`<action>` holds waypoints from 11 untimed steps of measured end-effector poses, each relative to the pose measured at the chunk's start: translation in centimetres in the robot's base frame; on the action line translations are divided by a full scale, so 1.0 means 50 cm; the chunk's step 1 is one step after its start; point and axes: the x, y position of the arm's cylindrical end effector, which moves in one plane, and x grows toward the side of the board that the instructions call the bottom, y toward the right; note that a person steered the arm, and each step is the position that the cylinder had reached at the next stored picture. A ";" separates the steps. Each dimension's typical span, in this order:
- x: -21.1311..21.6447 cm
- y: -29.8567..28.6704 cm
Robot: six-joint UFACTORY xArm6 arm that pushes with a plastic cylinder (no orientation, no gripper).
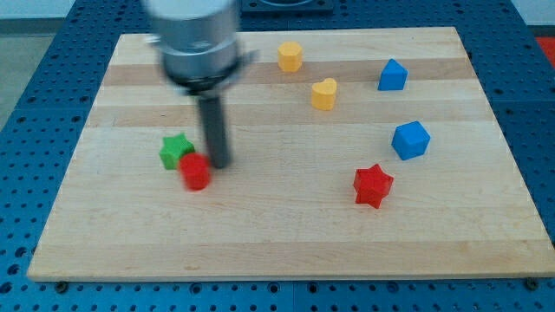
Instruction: Move the red star diagonally bottom left to the yellow heart
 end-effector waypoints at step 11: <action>0.059 0.452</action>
